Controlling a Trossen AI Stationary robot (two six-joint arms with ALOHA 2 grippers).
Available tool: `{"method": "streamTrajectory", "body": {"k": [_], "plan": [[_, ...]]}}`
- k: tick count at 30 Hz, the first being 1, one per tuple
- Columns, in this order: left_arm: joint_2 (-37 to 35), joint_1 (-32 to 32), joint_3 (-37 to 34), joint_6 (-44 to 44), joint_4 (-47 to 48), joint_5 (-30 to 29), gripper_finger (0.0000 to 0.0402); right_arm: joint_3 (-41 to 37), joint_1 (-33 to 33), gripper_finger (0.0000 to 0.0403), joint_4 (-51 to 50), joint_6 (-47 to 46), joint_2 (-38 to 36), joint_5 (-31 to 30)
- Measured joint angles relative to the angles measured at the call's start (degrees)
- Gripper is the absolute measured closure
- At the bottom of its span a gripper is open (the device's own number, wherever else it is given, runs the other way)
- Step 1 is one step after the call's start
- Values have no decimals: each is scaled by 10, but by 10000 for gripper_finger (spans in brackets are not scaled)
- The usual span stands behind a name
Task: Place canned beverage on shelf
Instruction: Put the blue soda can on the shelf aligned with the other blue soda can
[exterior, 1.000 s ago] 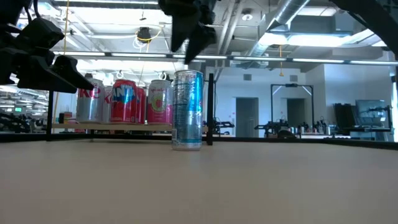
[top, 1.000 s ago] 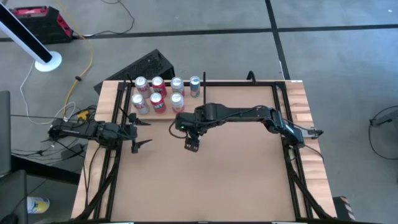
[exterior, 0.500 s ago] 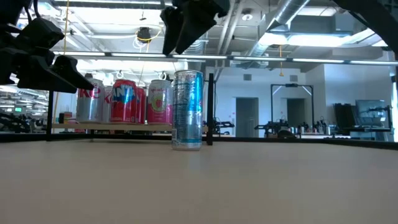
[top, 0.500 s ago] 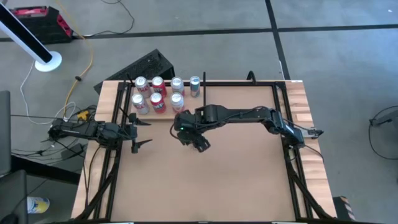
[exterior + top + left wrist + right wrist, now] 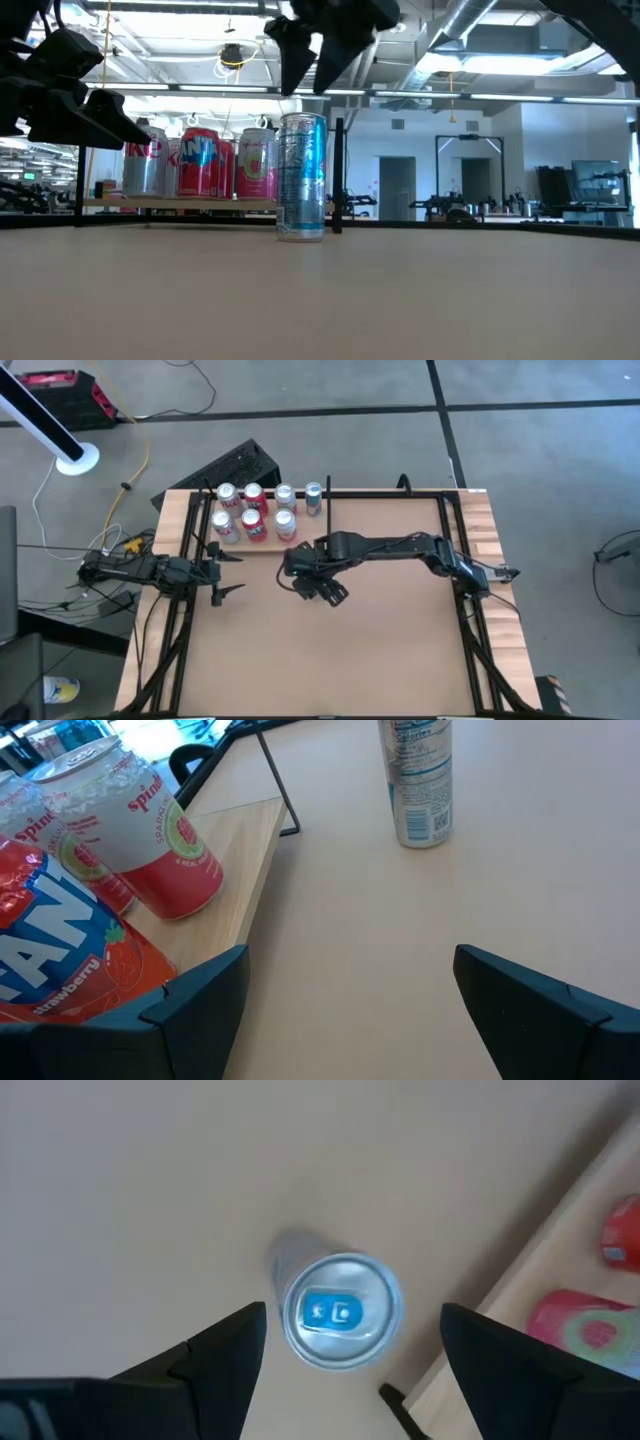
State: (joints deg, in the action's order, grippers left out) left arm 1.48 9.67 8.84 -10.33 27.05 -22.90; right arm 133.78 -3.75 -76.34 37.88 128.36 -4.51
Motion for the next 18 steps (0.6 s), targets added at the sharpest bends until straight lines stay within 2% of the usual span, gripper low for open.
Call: {"method": "streamTrajectory", "body": {"k": [18], "plan": [[0, 0, 0, 0, 0, 0, 65, -3, 6, 81, -1, 26, 62, -14]]}}
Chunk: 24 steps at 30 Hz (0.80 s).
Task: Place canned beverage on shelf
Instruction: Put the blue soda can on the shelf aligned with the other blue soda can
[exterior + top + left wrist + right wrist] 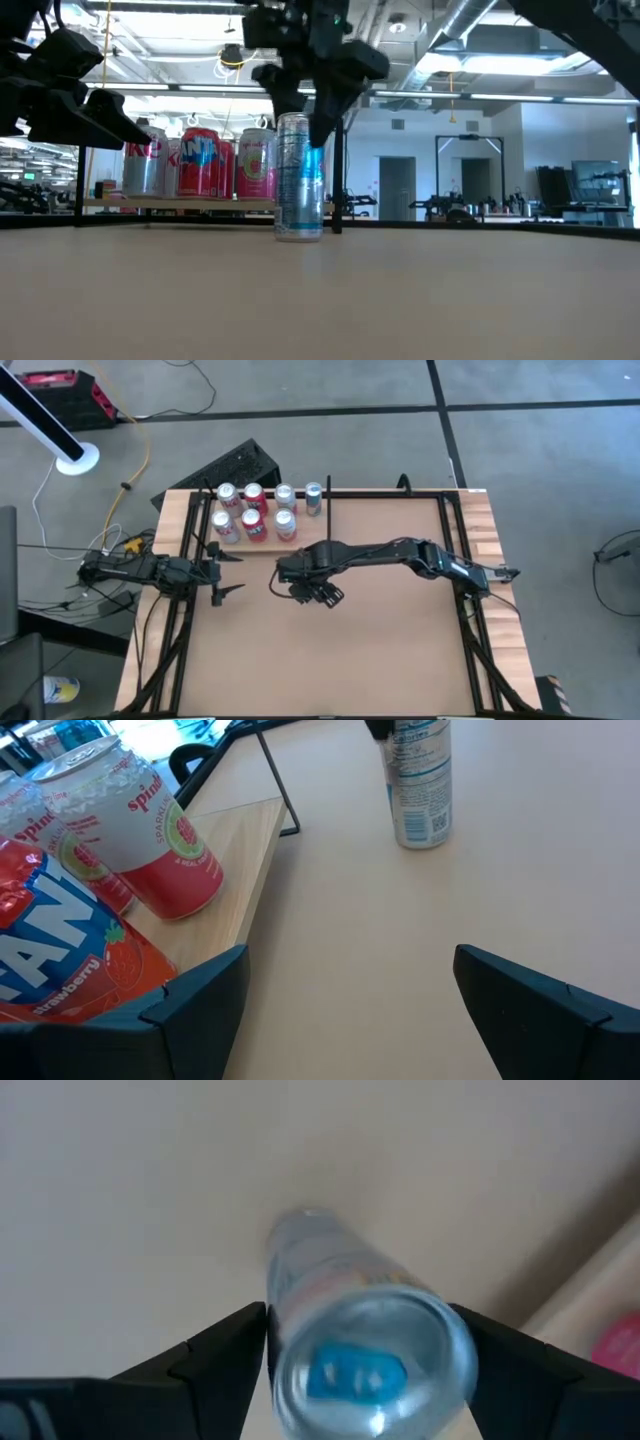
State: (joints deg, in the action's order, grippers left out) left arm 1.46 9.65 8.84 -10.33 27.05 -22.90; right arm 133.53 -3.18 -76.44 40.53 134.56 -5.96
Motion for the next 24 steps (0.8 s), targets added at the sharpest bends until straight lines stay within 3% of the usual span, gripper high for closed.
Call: {"method": "streamTrajectory", "body": {"k": [10, 17, 24], "plan": [[0, 0, 0, 0, 0, 0, 65, -1, 3, 88, 4, -137, 7, -4], [0, 0, 0, 0, 0, 0, 65, -1, 5, 126, 3, -354, 7, -1], [0, 0, 0, 0, 0, 0, 65, -1, 11, 121, 29, -606, 7, 0]]}}
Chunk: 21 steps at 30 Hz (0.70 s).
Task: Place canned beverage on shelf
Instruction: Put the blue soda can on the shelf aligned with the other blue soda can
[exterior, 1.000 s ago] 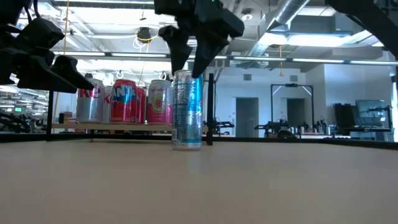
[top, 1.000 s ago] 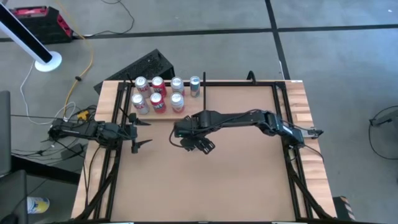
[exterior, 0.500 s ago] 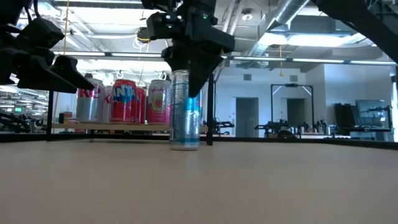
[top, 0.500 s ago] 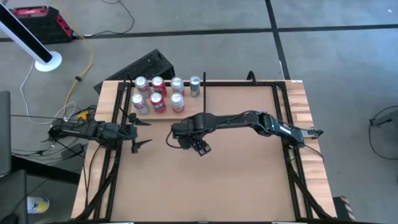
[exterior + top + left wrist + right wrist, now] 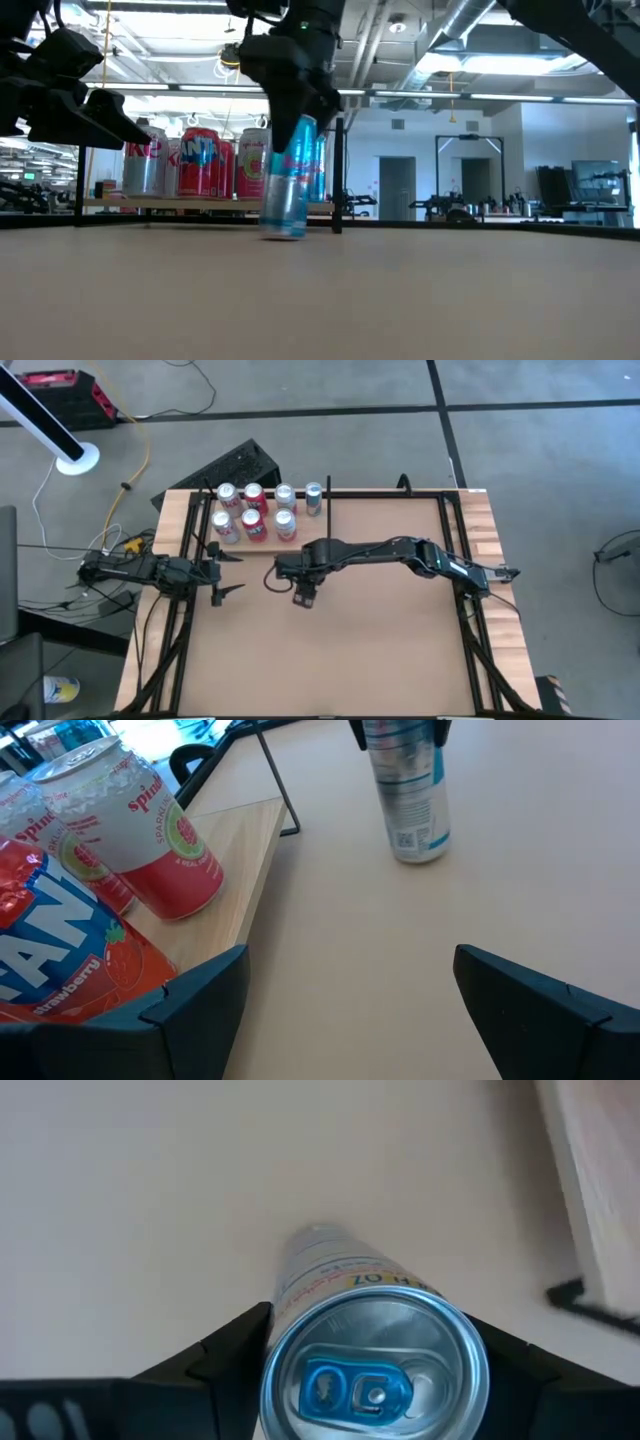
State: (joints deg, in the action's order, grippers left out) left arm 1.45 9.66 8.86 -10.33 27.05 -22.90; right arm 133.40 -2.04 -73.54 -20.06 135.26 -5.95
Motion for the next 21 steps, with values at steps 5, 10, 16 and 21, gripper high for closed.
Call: {"method": "streamTrajectory", "body": {"k": [5, 10, 16, 21], "plan": [[0, 0, 0, 0, 0, 0, 65, 0, 2, 119, 22, -168, 0, 1], [0, 0, 0, 0, 0, 0, 65, 0, 3, 113, 38, -179, 0, 1], [0, 0, 0, 0, 0, 0, 65, 0, 7, 98, 44, -180, -1, 2], [0, 0, 0, 0, 0, 0, 65, 0, 8, 80, 67, -180, -2, 3]]}}
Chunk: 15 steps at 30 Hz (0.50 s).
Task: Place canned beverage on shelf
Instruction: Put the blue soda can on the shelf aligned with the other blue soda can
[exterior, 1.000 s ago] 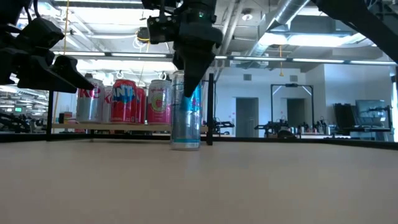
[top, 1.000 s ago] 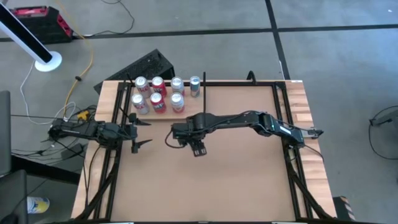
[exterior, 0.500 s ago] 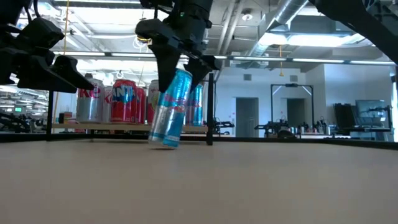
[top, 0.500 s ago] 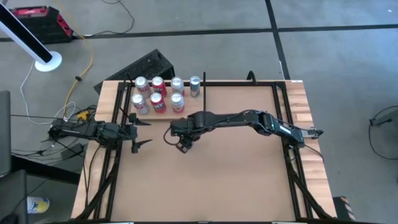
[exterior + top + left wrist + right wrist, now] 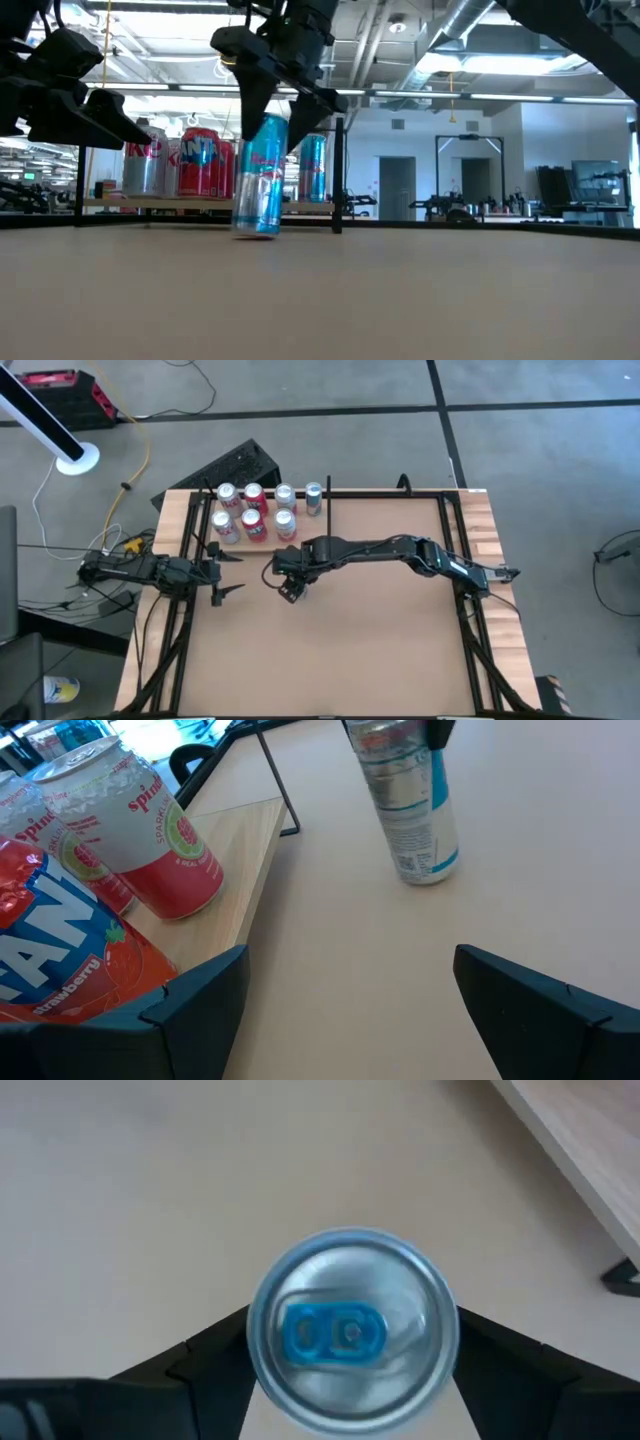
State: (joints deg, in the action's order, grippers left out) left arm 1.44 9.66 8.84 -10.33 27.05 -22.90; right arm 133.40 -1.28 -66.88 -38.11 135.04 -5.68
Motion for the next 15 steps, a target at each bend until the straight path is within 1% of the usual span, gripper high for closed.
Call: {"method": "streamTrajectory", "body": {"k": [3, 10, 15], "plan": [[0, 0, 0, 0, 0, 0, 65, 0, 2, 72, 11, -3, 0, 15], [0, 0, 0, 0, 0, 0, 65, 0, 12, 71, 28, -9, 0, 14], [0, 0, 0, 0, 0, 0, 65, 16, 18, 70, 33, -4, 0, 14]]}}
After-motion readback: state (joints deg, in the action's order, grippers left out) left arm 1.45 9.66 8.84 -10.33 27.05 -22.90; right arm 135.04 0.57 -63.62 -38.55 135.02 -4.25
